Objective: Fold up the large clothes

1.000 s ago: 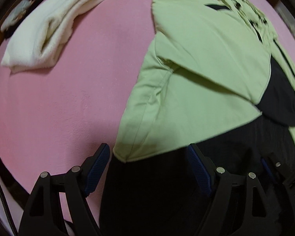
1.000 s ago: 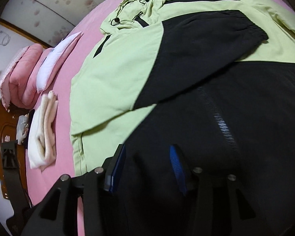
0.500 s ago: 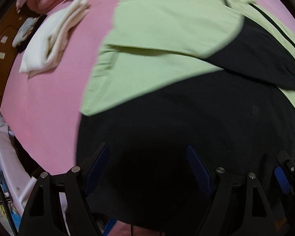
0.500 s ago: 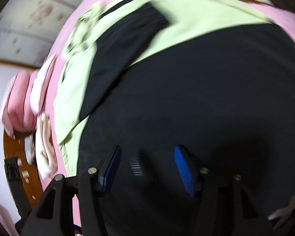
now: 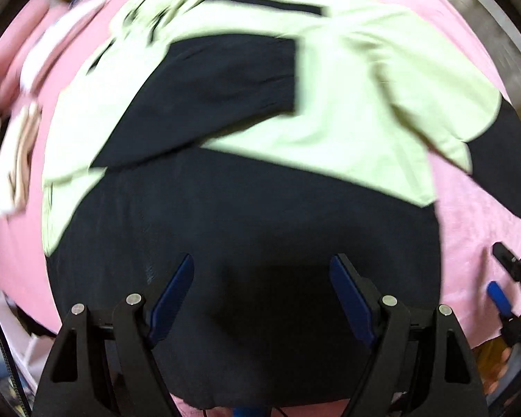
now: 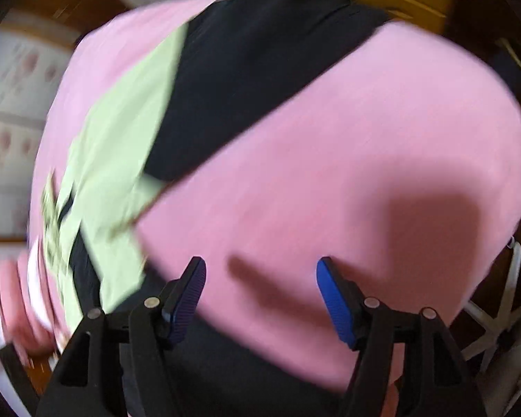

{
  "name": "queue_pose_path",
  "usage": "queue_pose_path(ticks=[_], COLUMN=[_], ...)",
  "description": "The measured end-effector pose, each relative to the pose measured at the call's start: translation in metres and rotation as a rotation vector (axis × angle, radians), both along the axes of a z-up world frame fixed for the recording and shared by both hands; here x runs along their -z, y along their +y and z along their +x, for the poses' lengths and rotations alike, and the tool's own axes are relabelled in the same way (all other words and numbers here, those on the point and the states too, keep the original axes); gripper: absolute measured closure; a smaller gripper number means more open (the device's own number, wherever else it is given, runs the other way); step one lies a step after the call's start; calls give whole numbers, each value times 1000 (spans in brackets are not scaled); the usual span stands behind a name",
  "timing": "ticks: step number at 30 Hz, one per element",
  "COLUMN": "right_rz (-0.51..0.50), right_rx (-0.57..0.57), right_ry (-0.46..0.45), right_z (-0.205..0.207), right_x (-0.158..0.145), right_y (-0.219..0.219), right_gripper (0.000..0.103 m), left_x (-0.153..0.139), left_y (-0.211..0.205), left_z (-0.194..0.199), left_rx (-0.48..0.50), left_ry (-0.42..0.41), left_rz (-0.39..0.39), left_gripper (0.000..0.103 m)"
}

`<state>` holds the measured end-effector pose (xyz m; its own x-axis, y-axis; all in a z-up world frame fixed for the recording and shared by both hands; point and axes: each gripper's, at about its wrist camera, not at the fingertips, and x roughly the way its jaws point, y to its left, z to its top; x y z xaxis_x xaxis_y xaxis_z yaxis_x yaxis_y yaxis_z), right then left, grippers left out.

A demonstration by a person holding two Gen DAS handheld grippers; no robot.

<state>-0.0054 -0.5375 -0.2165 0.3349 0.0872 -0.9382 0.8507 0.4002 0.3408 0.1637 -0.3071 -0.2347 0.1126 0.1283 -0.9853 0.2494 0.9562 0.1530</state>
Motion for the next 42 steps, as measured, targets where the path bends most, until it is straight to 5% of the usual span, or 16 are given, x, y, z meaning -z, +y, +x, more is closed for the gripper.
queue_pose_path(ticks=[7,11,15,23,27,29,32,36,42], right_rz=[-10,18,13,-81,-94,-110,-110,-192,-426], right_rx=[210,336,466,412,438,456,497,475,338], right_ry=[-53,-131,-187,-210,-219,-207,-233,-276,-406], right_z=[-19,-19,-8,23,18,12,0,2,34], right_x=[10,19,25,26,25,25,25,6,-71], right_y=[-75,-110,-131,-156,-155,-153,-153,-148,-124], right_gripper=[35,19,14,15,35,62,89,95,95], left_x=[-11,-18,-22,-15,-6,-4,-3,-9,-13], left_y=[-87,-120,-135,-129,-119,-116,-111,-103,-70], left_z=[28,51,74,94,98,100,103,104,101], left_rx=[108,84,55,3,-7,-1,-1,5,21], left_ry=[-64,-62,-64,-50,-45,-46,-35,-41,-82], left_rz=[11,-62,-126,-138,-109,-95,-104,-116,-97], left_gripper=[24,24,24,24,24,24,24,24,24])
